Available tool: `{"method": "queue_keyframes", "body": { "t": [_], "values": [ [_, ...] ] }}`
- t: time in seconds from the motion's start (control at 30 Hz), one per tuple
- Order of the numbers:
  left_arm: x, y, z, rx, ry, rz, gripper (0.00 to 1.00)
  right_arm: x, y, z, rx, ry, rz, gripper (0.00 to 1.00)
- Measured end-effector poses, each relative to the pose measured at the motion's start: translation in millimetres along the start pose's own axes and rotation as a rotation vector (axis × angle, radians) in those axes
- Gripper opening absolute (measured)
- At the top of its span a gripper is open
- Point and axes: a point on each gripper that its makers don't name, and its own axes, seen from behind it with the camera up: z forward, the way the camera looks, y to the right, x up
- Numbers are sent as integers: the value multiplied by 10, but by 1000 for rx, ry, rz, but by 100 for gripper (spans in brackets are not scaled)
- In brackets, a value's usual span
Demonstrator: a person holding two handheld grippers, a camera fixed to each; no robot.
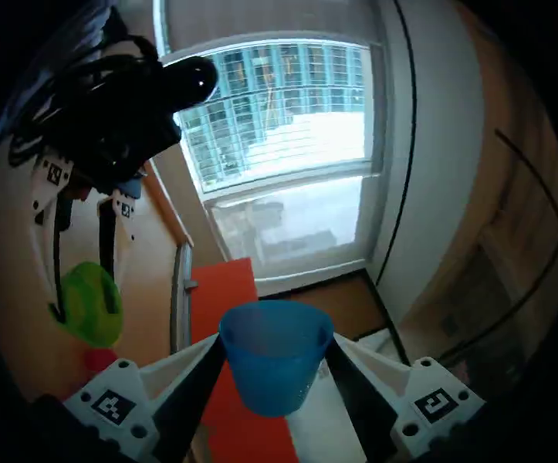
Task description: Pour water
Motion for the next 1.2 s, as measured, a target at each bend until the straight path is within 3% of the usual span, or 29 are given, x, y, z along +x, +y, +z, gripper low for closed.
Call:
{"method": "queue_keyframes", "body": {
  "t": [0.5, 0.8, 1.0, 1.2],
  "values": [
    [40, -59, -13, 18, 2, 6, 87, 38, -142, -207, 22, -18, 594, 89],
    [64, -91, -47, 29, 2, 13, 87, 132, -279, -299, 83, -18, 941, 89],
    [69, -113, -65, 39, 0, 18, 87, 220, -300, -353, 110, -5, 1109, 89],
    [69, -182, -84, 59, -1, 17, 86, 141, -361, -400, 119, -29, 1168, 89]
  ]
}}
